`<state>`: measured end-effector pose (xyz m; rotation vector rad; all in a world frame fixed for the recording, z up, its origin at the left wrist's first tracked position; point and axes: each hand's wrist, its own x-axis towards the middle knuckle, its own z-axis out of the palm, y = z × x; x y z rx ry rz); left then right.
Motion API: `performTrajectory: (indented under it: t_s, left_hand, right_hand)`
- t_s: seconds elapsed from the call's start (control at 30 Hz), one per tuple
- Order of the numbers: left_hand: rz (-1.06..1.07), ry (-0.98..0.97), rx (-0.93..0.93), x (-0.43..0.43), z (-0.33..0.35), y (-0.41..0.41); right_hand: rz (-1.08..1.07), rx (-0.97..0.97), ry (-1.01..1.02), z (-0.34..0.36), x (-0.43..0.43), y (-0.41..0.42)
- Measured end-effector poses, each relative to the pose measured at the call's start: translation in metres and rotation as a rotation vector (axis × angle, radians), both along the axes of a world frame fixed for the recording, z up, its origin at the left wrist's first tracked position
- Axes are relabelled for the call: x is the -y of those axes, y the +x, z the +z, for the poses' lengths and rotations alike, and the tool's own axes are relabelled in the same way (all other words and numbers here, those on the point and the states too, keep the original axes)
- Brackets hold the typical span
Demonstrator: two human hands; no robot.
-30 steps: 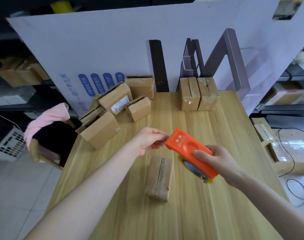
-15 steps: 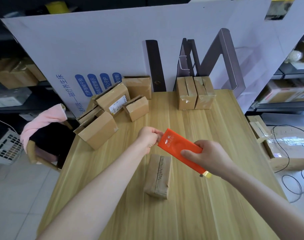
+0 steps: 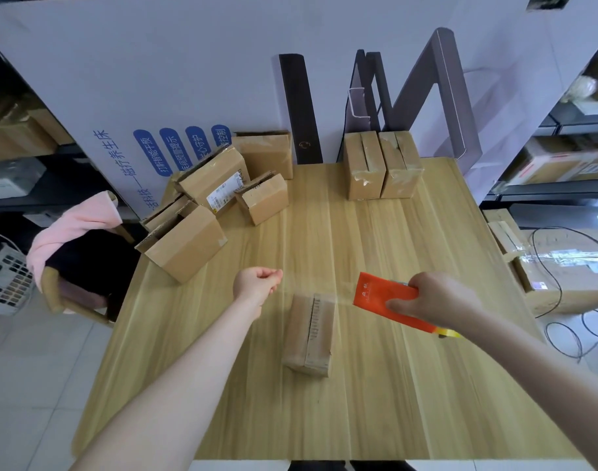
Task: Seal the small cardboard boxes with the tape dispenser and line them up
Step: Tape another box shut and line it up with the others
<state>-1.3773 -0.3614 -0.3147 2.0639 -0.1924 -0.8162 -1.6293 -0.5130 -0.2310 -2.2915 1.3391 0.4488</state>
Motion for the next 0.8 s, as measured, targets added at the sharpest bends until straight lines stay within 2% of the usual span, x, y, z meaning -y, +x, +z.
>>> performTrajectory:
  t_s: [0.47, 0.8]
  left_hand:
    - [0.043, 0.050, -0.017, 0.009, -0.063, 0.004]
    - [0.084, 0.045, -0.085, 0.018, -0.092, -0.033]
  right_hand:
    - [0.086, -0.169, -0.122, -0.045, 0.005, 0.039]
    - [0.100, -0.186, -0.147, -0.067, -0.007, 0.056]
